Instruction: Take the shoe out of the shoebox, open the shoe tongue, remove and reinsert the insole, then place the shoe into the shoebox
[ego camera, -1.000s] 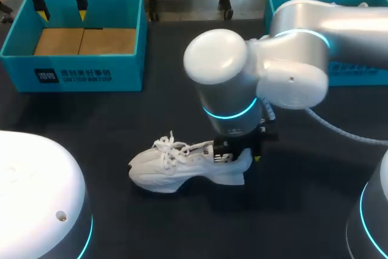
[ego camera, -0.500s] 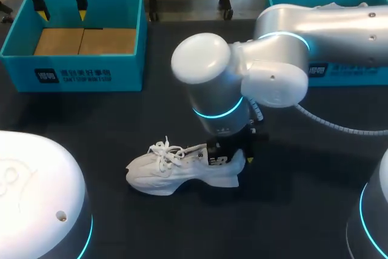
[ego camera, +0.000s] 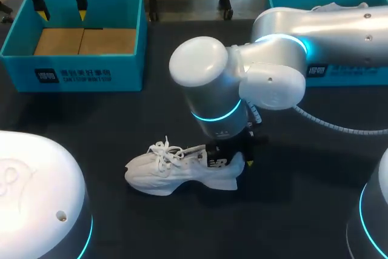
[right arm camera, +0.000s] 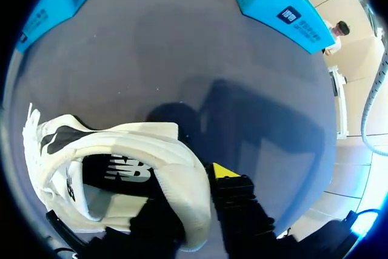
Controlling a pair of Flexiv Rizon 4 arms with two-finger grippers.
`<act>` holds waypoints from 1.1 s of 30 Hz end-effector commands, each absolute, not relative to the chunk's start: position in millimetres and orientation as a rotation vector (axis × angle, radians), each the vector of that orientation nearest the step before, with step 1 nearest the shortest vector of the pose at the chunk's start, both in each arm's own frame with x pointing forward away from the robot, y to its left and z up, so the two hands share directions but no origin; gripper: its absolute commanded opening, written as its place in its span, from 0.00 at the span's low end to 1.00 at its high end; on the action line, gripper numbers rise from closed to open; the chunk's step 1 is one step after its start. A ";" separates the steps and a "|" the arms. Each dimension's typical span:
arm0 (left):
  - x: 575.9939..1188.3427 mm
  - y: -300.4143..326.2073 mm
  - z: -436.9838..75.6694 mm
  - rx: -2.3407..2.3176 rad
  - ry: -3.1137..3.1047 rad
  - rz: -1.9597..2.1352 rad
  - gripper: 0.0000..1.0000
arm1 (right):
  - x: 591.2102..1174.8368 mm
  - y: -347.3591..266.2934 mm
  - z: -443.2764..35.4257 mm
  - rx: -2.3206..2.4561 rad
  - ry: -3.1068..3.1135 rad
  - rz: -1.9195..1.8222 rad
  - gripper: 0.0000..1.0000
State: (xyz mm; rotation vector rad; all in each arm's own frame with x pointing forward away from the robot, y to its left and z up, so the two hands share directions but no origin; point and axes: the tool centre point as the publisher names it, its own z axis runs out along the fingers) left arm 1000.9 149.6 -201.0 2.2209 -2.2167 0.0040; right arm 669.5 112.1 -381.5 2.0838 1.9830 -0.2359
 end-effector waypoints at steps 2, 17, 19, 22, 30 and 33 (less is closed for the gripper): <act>1000.6 149.7 -200.5 2.221 -2.219 0.002 1.00 | 662.2 116.2 -381.3 2.179 1.882 -0.206 1.00; 1000.6 149.7 -200.5 2.221 -2.219 0.002 1.00 | 651.4 79.9 -284.9 2.141 2.279 0.221 1.00; 1000.6 149.7 -200.5 2.221 -2.219 0.002 1.00 | 650.4 74.8 -279.6 2.043 2.414 0.337 1.00; 1000.6 149.7 -200.5 2.221 -2.219 0.002 1.00 | 650.6 69.4 -277.8 1.874 2.585 0.396 1.00; 1000.6 149.7 -200.5 2.221 -2.219 0.002 1.00 | 647.9 67.1 -287.5 0.987 3.158 0.762 1.00; 1000.6 149.7 -200.5 2.221 -2.219 0.002 1.00 | 647.9 67.1 -287.5 0.987 3.158 0.762 1.00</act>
